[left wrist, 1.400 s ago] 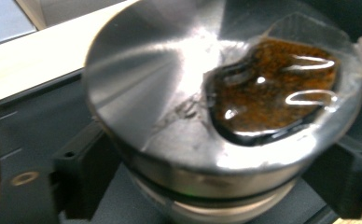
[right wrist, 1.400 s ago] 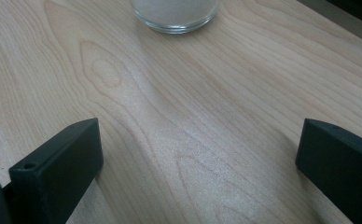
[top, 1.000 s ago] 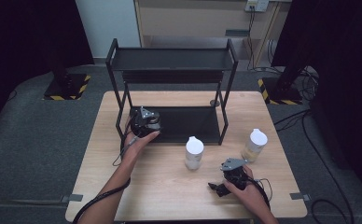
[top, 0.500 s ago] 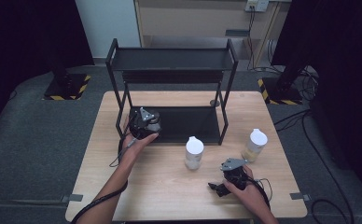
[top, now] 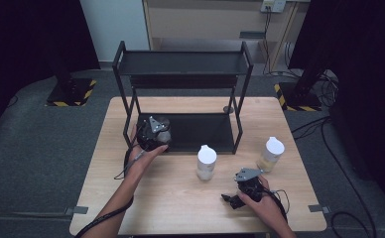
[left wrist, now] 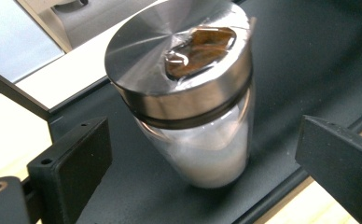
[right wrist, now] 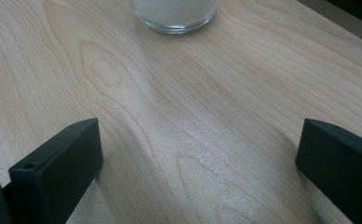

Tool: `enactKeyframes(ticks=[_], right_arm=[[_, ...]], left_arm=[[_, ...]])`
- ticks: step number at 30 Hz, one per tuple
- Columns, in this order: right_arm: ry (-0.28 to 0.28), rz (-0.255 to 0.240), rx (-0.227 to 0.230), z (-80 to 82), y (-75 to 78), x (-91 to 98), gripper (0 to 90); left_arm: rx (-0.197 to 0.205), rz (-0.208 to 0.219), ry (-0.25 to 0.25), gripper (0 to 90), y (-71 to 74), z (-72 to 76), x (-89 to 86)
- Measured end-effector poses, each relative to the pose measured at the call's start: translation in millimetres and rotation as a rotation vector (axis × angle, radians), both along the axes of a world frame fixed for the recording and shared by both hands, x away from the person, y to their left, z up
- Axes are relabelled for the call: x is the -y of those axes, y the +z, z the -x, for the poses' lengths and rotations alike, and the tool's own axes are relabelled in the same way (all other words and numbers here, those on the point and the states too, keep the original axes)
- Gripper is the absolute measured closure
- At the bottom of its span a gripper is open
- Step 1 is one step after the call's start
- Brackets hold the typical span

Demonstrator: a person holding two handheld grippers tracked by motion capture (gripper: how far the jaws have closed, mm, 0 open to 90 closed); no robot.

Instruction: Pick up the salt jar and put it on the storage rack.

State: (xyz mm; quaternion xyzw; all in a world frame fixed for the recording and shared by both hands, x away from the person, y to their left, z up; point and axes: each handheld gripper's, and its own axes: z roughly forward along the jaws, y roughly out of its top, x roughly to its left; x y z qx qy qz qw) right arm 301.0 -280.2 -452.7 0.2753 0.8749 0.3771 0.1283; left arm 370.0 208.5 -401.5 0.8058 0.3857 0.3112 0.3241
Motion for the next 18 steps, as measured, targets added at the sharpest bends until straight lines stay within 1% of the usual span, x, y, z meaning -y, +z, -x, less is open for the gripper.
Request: enactKeyframes(ticks=[11, 18], right_arm=[[0.0, 0.0, 0.0, 0.0, 0.0, 0.0, 1.1], [0.0, 0.0, 0.0, 0.0, 0.0, 0.0, 1.0]], left_arm=[[0.007, -0.013, -0.017, 2.8, -1.5, 12.8, 2.1], [0.012, -0.037, -0.028, 2.9, -2.1, 21.5, 1.8]])
